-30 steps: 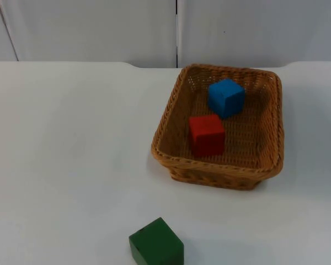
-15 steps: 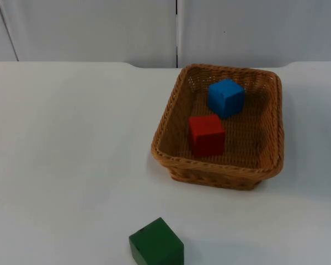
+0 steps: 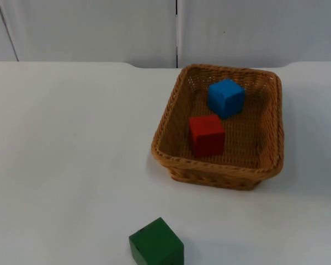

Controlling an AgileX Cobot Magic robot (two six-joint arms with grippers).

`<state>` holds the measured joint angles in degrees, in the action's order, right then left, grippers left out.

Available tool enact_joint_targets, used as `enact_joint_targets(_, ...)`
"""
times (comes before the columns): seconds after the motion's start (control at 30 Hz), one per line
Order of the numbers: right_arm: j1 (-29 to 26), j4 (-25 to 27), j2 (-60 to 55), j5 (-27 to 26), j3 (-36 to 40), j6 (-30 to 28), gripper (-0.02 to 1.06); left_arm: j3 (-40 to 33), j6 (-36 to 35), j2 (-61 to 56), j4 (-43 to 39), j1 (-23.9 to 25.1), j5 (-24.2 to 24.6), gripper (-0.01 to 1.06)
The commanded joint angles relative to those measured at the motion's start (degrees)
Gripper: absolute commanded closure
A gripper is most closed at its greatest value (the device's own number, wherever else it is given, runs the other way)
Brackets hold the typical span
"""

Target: Pick up one cube with each hand and place exactly two cubes into the same basket, leaving the remaining cube outside.

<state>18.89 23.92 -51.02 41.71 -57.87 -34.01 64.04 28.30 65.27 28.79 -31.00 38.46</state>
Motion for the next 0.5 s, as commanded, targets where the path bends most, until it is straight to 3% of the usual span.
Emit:
enact_joint_targets(0.0,0.0,0.6,5.0,-2.0,4.3,1.0,0.39,-3.2,0.0,-3.2,0.1,0.0,-0.7,0.17)
enact_joint_targets(0.47,0.0,0.6,21.4,-2.5,18.8,5.0,0.39,-14.8,0.0,-14.6,0.1,0.0,-1.6,0.17)
